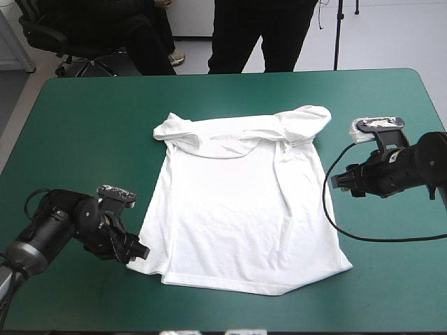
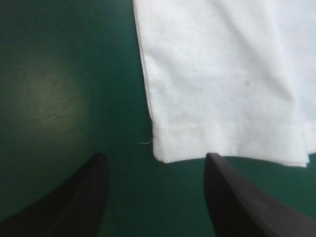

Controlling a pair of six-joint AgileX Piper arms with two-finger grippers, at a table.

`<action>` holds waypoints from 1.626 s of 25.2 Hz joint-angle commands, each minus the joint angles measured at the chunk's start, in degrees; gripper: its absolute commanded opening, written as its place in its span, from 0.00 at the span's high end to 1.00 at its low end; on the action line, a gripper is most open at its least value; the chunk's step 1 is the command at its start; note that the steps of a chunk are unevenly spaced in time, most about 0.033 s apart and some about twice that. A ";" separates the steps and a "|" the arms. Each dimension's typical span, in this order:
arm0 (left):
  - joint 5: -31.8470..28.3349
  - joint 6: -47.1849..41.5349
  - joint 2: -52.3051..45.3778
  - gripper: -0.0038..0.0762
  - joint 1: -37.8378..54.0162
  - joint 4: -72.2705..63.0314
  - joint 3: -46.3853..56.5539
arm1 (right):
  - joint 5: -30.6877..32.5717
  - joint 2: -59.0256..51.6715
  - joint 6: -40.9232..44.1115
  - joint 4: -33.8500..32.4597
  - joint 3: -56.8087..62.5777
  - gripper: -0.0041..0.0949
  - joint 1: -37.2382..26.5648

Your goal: Fold the cloth

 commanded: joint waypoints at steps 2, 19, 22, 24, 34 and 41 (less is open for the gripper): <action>-3.26 -0.35 2.48 0.44 -0.29 -1.26 2.00 | -1.10 -1.39 0.13 0.72 -1.42 0.43 0.04; -10.39 4.45 12.00 0.97 -0.29 -8.75 4.81 | -0.02 -1.28 -0.28 0.96 -0.84 0.53 0.32; -10.39 4.45 12.00 0.97 -0.29 -8.75 4.81 | -0.02 -1.93 1.38 -0.94 2.56 0.53 3.27; -10.39 4.45 12.00 0.97 -0.29 -8.84 4.81 | -0.02 -2.50 3.28 -3.11 6.11 0.53 6.54; -10.85 5.30 12.00 0.97 -0.29 -10.75 4.81 | -12.11 -2.37 16.01 -10.14 25.71 0.32 16.05; -11.50 5.30 12.00 0.97 -0.29 -10.89 4.81 | -19.10 -1.10 18.62 -9.81 33.89 0.32 16.05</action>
